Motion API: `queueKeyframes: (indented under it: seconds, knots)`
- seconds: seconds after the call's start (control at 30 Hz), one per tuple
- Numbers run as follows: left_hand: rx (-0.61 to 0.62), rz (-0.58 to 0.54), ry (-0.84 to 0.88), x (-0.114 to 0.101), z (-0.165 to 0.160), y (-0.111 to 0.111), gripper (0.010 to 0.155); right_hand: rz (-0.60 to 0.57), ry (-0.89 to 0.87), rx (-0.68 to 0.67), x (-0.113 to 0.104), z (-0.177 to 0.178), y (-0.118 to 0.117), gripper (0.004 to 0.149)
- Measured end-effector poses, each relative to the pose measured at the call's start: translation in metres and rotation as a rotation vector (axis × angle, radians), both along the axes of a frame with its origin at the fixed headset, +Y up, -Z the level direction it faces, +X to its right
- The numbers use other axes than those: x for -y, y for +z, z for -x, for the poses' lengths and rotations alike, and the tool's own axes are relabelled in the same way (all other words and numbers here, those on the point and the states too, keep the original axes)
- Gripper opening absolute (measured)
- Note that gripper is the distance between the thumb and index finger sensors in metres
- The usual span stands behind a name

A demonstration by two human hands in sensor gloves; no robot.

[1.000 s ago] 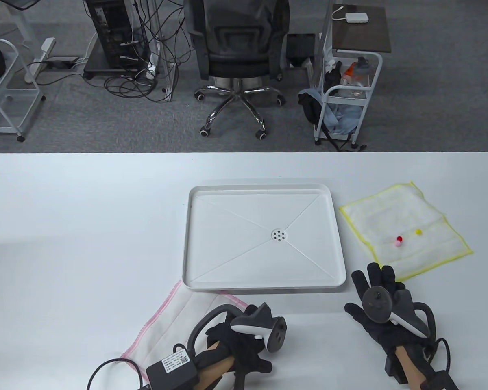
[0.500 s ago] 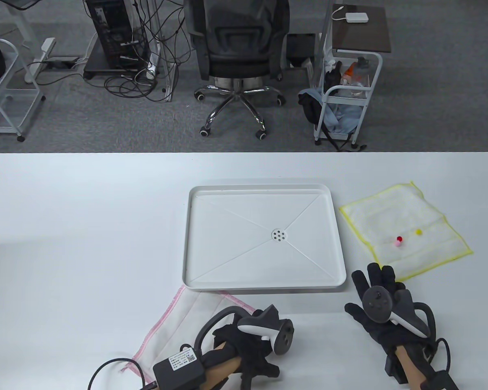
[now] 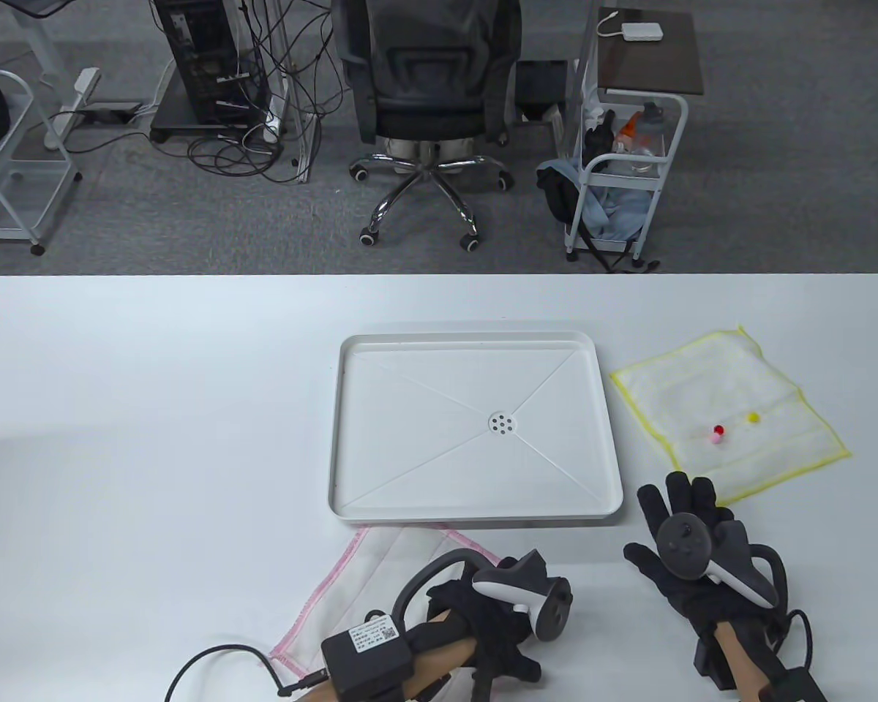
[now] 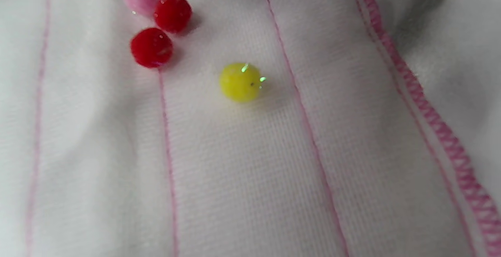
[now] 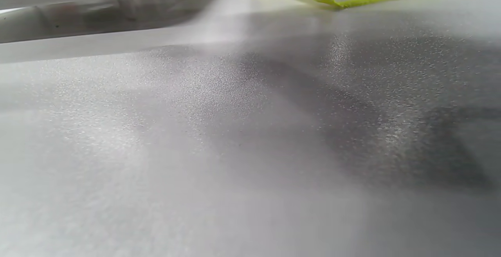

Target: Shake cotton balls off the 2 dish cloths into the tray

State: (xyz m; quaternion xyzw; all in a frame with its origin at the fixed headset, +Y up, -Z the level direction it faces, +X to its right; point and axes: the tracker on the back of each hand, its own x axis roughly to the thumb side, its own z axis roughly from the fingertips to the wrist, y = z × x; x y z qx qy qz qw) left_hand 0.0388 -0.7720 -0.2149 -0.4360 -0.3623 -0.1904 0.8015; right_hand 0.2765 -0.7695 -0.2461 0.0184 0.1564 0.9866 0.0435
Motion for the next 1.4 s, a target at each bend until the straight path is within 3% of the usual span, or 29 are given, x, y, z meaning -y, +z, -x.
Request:
queueKeyframes:
  seconds: [0.8,0.93,1.07,1.17,1.27,1.33,1.4]
  knots:
    - [-0.085,0.065,0.042,0.001,-0.057,-0.026,0.081,0.005,-0.069,0.109,-0.001,-0.026,-0.004,0.075]
    - [-0.093,0.095,0.116,-0.013,-0.050,-0.027,0.081,-0.018,-0.085,0.115,-0.002,-0.027,-0.004,0.075]
    - [-0.101,0.095,0.381,-0.063,-0.011,-0.021,0.079,-0.138,-0.144,0.054,-0.015,-0.015,0.003,0.076]
    - [-0.175,-0.010,0.601,-0.102,0.042,-0.016,0.078,-0.223,-0.131,-0.045,-0.031,0.013,0.015,0.076]
    - [-0.304,-0.150,0.683,-0.113,0.089,-0.008,0.077,-0.159,-0.143,-0.115,-0.035,0.040,0.024,0.074]
    - [-0.430,-0.269,0.638,-0.107,0.118,-0.002,0.077,-0.041,-0.126,-0.148,-0.029,0.062,0.029,0.074]
    - [-0.567,-0.343,0.476,-0.087,0.142,0.003,0.078,0.033,-0.068,-0.189,-0.021,0.085,0.031,0.076]
